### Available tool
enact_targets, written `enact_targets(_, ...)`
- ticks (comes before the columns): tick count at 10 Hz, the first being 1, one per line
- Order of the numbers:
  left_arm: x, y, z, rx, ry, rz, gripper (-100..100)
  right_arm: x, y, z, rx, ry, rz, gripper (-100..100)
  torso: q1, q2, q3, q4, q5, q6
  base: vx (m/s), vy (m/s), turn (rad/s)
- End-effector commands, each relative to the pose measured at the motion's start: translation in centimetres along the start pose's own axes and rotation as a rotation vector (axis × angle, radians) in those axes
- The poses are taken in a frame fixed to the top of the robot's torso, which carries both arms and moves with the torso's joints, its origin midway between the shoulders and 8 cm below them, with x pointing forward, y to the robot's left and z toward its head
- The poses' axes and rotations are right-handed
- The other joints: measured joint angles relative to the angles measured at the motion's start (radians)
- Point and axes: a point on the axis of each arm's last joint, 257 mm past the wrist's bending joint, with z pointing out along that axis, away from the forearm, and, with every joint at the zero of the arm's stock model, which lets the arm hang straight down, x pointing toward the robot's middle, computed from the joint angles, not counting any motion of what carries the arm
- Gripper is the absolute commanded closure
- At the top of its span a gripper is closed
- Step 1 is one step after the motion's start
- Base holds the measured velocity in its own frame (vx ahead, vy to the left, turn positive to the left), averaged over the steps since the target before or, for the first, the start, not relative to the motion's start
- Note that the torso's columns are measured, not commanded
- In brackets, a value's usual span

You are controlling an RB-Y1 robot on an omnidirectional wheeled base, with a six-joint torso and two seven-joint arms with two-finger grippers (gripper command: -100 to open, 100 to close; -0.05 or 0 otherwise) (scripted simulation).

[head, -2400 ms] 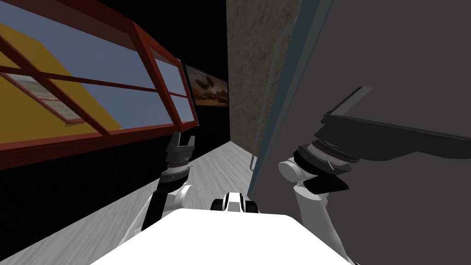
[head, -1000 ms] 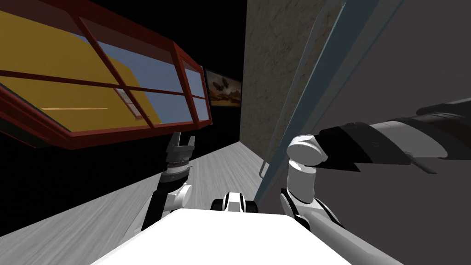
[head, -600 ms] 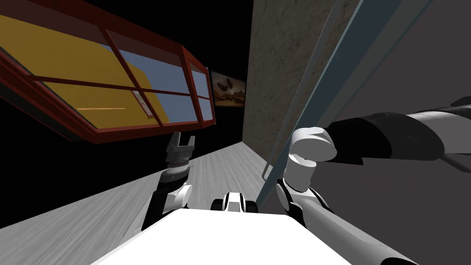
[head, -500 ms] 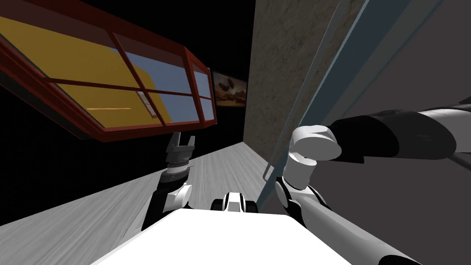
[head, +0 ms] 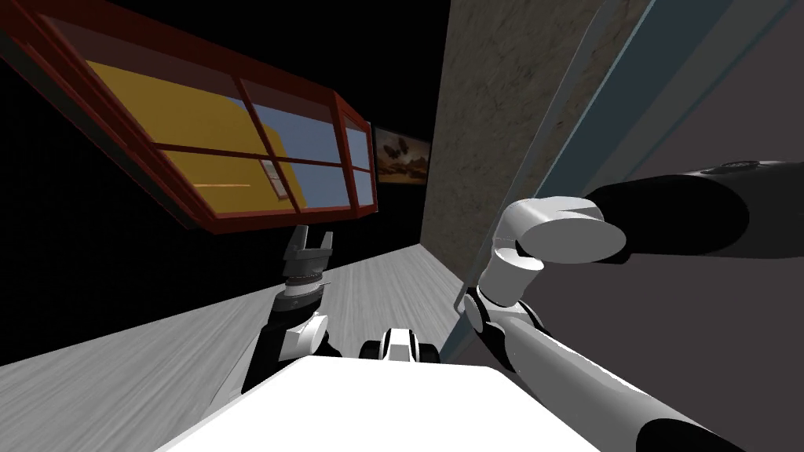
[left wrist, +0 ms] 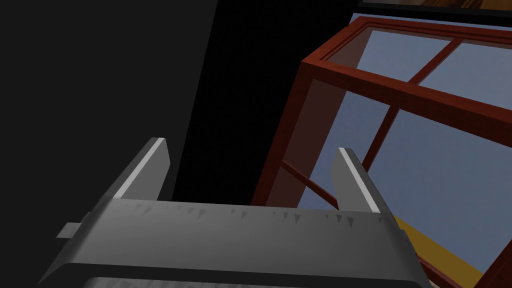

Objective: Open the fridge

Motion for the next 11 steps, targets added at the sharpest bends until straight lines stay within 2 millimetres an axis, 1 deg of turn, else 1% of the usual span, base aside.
enact_targets(1, 0.0, 0.0, 0.0, 0.0, 0.0, 0.0, 0, -1.3, 0.0, 0.4, -0.054, -0.077, 0.051, -100, -0.003, -0.004, -0.004, -0.002, -0.001, -0.003, -0.018, 0.004, 0.1)
enact_targets(2, 0.0, 0.0, 0.0, 0.0, 0.0, 0.0, 0, -2.1, 0.2, 0.6, -0.093, -0.122, 0.069, -100, -0.005, -0.008, -0.007, -0.004, -0.001, -0.003, -0.018, -0.002, 0.129)
enact_targets(3, 0.0, 0.0, 0.0, 0.0, 0.0, 0.0, 0, -2.3, 0.0, 0.6, -0.096, -0.135, 0.085, -100, -0.007, -0.012, -0.009, -0.006, -0.004, -0.006, -0.023, 0.0, 0.115)
enact_targets(4, 0.0, 0.0, 0.0, 0.0, 0.0, 0.0, 0, -3.1, 0.2, 0.7, -0.133, -0.178, 0.103, -100, -0.009, -0.015, -0.012, -0.007, -0.003, -0.006, -0.022, 0.001, 0.162)
enact_targets(6, 0.0, 0.0, 0.0, 0.0, 0.0, 0.0, 0, -3.3, 0.0, 0.7, -0.134, -0.192, 0.116, -100, -0.011, -0.023, -0.019, -0.011, -0.004, -0.009, -0.011, -0.001, 0.049)
enact_targets(7, 0.0, 0.0, 0.0, 0.0, 0.0, 0.0, 0, -4.1, -0.1, 0.7, -0.17, -0.24, 0.142, -100, -0.012, -0.024, -0.019, -0.011, -0.005, -0.008, -0.011, 0.011, 0.159)
enact_targets(8, 0.0, 0.0, 0.0, 0.0, 0.0, 0.0, 0, -4.3, -0.2, 0.7, -0.167, -0.248, 0.145, -100, -0.016, -0.026, -0.023, -0.013, -0.005, -0.013, -0.021, 0.0, 0.113)
enact_targets(11, 0.0, 0.0, 0.0, 0.0, 0.0, 0.0, 0, -5.9, -0.5, 0.4, -0.227, -0.348, 0.192, -100, -0.02, -0.038, -0.033, -0.018, -0.007, -0.016, -0.023, 0.0, 0.135)
